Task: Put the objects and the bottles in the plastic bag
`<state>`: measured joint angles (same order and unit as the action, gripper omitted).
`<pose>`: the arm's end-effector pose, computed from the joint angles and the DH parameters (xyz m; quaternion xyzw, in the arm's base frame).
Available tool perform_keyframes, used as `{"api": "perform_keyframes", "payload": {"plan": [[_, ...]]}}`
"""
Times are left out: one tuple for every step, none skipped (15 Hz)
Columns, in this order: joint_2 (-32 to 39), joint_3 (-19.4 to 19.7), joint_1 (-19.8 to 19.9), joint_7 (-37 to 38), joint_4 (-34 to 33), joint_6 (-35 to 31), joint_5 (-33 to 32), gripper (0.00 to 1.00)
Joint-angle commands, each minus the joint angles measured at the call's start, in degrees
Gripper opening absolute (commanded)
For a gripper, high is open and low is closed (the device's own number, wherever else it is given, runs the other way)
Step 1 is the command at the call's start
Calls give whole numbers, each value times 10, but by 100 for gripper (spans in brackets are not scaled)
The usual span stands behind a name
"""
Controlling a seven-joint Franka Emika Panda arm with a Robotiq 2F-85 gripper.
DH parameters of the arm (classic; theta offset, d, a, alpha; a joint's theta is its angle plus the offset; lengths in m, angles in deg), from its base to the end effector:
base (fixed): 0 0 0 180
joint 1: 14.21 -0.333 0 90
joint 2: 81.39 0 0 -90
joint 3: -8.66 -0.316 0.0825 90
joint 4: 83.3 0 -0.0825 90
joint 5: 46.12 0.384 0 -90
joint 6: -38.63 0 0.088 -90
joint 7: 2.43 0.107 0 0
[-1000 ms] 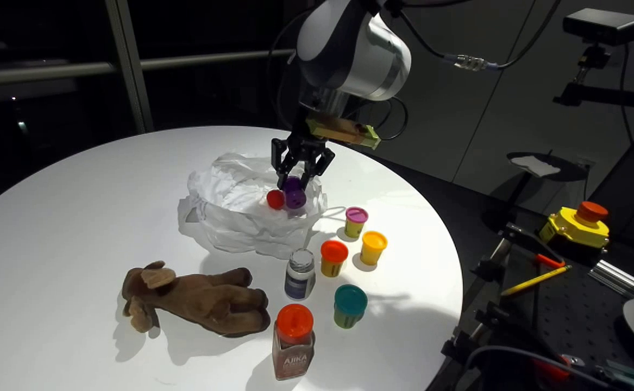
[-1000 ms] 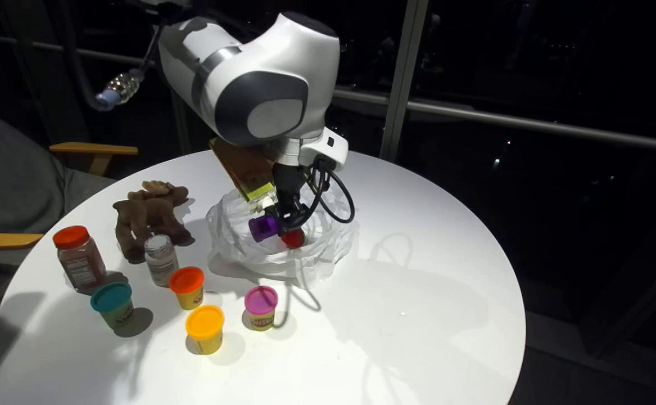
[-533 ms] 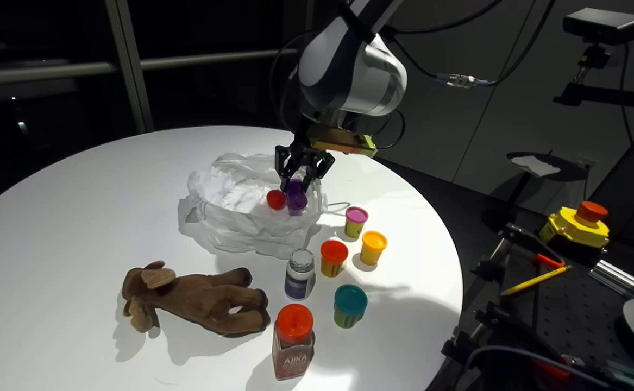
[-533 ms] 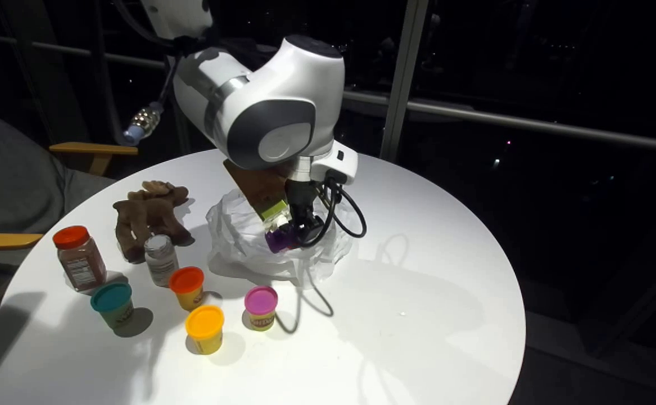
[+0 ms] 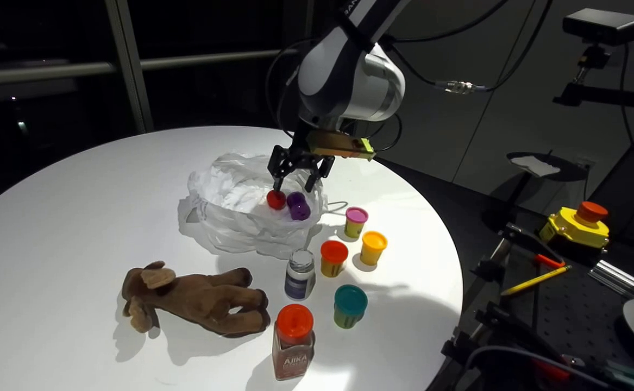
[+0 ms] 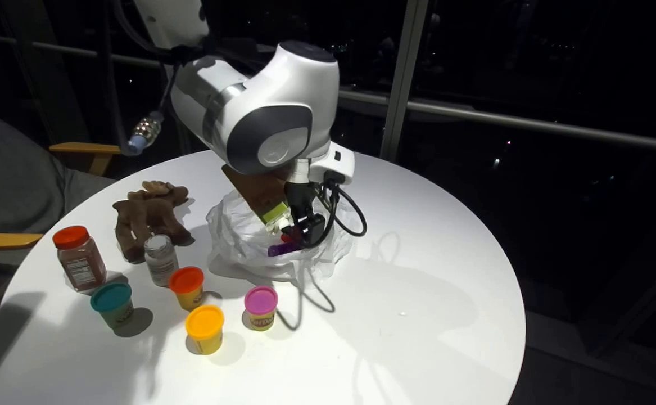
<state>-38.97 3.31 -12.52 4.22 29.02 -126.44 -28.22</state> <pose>0.6159 0.0208 0.1085 -0.9751 0.1862 -0.0785 0.0909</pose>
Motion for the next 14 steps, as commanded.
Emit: {"api": "perform_keyframes", "payload": {"plan": [[-97, 10, -14, 1, 53, 5, -29, 100], [-127, 17, -20, 5, 70, 20, -39, 100], [-157, 34, -29, 15, 87, 48, -53, 100], [-185, 43, -32, 15, 104, 79, -66, 100], [-210, 50, -32, 15, 116, 117, -79, 100], [-236, 52, -27, 4, 133, 161, -90, 100], [-256, 46, -16, -17, 147, 205, -92, 100], [-268, 45, -8, -34, 157, 240, -93, 100], [-277, 47, -4, -48, 167, 270, -94, 100], [-282, 49, 0, -62, 177, 290, -93, 100], [-286, 47, 6, -84, 186, 309, -86, 100], [-284, 46, 9, -103, 194, 314, -83, 100], [-282, 46, 13, -121, 202, 316, -81, 100], [-273, 46, 13, -129, 207, 300, -82, 100]]}}
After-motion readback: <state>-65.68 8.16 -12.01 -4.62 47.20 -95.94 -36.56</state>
